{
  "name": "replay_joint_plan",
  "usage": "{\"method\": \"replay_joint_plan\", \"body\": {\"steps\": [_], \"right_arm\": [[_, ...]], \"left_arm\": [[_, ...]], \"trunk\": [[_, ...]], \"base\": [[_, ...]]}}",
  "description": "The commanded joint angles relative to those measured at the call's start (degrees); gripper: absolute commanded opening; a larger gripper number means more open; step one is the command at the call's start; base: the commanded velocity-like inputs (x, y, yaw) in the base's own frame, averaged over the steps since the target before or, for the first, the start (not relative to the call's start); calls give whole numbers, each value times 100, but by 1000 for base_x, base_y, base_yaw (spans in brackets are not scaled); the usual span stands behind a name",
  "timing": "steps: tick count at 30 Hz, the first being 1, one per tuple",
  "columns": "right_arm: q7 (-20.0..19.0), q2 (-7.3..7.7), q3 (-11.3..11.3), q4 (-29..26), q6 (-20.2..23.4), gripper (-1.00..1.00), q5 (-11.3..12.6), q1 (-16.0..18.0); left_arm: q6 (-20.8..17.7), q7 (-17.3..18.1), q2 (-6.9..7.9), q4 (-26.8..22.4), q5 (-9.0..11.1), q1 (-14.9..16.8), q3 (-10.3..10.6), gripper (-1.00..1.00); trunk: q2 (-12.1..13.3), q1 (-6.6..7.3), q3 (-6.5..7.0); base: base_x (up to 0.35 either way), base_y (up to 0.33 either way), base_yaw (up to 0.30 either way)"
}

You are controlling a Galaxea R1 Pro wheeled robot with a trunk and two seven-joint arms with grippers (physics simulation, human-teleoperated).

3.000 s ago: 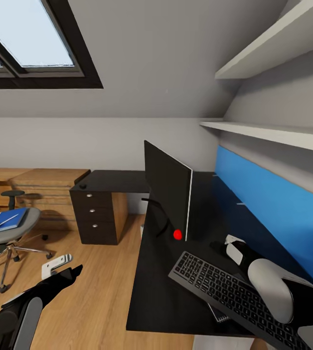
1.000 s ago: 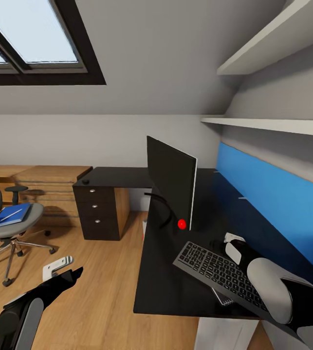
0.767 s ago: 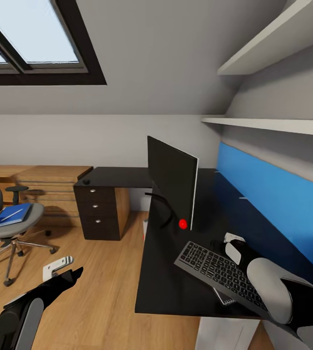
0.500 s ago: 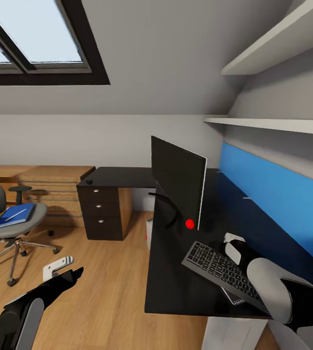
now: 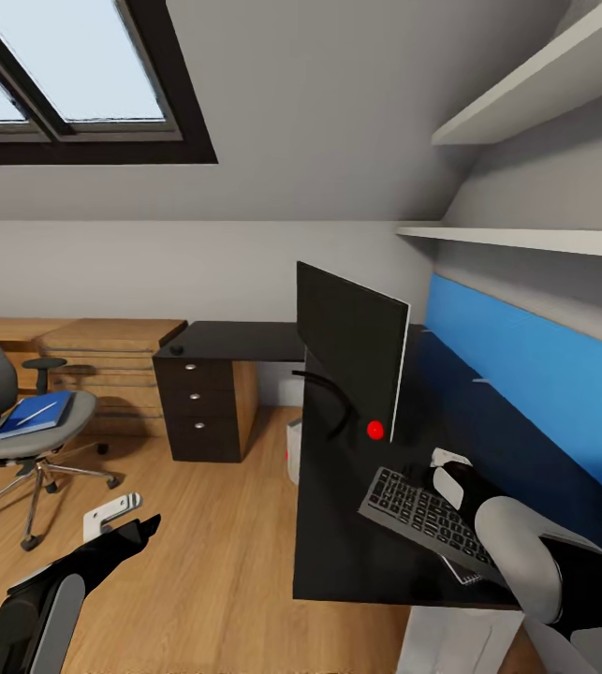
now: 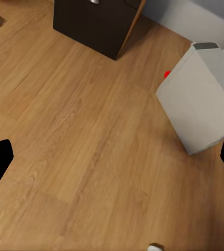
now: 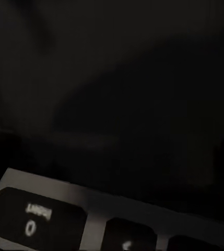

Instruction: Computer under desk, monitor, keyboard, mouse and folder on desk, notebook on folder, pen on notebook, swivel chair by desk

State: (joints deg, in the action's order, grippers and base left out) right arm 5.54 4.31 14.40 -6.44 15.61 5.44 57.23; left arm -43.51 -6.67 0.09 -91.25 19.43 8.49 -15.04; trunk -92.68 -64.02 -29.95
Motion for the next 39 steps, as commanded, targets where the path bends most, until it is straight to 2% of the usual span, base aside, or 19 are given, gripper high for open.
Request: {"method": "replay_joint_plan", "body": {"steps": [1, 14, 39], "right_arm": [[35, -1, 54, 108, 47, 100, 107, -1], [35, -1, 54, 108, 39, 100, 107, -1], [35, 8, 54, 108, 30, 100, 98, -1]], "left_arm": [[-26, -52, 2, -7, 61, 4, 1, 100], [-33, -50, 0, -6, 61, 4, 2, 100], [-34, -45, 0, -6, 61, 4, 2, 100]], "trunk": [[-3, 2, -7], [-3, 2, -7], [-3, 2, -7]], "base": [[-182, 87, 0], [-133, 67, 0], [-66, 50, 0]]}}
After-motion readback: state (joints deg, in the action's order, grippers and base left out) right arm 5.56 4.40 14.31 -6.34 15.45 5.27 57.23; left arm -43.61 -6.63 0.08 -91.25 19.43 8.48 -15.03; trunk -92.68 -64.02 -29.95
